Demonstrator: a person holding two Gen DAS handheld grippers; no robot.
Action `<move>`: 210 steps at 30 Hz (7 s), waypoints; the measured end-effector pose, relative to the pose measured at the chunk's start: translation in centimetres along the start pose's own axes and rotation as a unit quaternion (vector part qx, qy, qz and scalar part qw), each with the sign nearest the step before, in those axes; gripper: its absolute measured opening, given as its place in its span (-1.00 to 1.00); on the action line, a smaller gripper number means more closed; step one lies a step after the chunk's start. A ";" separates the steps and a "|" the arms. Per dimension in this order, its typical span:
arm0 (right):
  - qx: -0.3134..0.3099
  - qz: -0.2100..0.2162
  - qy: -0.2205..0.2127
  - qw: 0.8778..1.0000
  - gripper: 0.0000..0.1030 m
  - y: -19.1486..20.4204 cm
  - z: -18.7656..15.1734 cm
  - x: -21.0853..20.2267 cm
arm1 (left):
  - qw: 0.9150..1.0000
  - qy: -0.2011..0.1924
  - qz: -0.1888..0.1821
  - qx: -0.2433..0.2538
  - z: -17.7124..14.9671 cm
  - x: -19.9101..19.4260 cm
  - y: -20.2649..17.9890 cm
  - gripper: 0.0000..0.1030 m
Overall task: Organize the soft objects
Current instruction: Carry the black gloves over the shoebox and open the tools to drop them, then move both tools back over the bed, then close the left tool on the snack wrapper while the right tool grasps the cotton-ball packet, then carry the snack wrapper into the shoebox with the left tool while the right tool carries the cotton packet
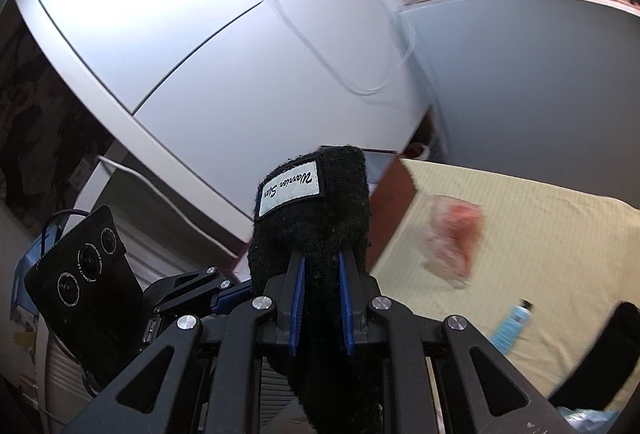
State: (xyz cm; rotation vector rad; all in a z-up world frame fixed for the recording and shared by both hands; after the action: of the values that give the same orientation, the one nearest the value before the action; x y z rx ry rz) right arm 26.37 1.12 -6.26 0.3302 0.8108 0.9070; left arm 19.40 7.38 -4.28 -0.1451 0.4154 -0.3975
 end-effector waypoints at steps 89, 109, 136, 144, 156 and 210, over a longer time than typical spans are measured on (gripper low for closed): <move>-0.044 -0.221 -0.120 0.967 0.45 -12.8 -11.2 -16.6 | 0.993 0.060 0.090 0.054 -11.8 -0.6 -2.4 0.18; -0.047 -0.250 -0.034 0.966 0.45 -20.1 -18.4 -17.6 | 0.986 0.153 -0.009 0.072 -20.7 4.1 -11.2 0.18; 0.028 -0.160 0.126 0.979 0.45 -26.7 -19.2 -13.0 | 0.983 0.174 -0.003 0.057 -21.7 5.7 -10.8 0.18; -0.091 -0.254 0.135 0.954 0.45 -26.3 -20.7 -14.0 | 0.979 0.189 -0.009 0.068 -22.8 6.9 -11.5 0.18; -0.121 -0.205 0.165 0.957 0.45 -25.1 -21.0 -11.8 | 0.976 0.199 0.007 0.090 -23.1 9.6 -11.2 0.18; -0.122 -0.253 0.193 0.940 -0.50 -23.3 -23.7 -13.3 | 0.985 0.152 0.013 0.081 -21.3 9.3 -9.7 -0.20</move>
State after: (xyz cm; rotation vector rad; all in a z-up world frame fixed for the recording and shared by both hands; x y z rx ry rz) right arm 17.34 -25.08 -28.92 -0.2800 1.0668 0.5771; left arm 14.93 -6.50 -24.89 0.0809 0.6821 -0.4274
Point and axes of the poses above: each gripper's, at about its wrist camera, not at the fingertips, and x roughly the way its jaws point, y to its left, z to its top, the point moved 9 cm from there along x, roughly the way its jaws point, and after that the axes turned 10 degrees about -y, right-handed, at the moved point
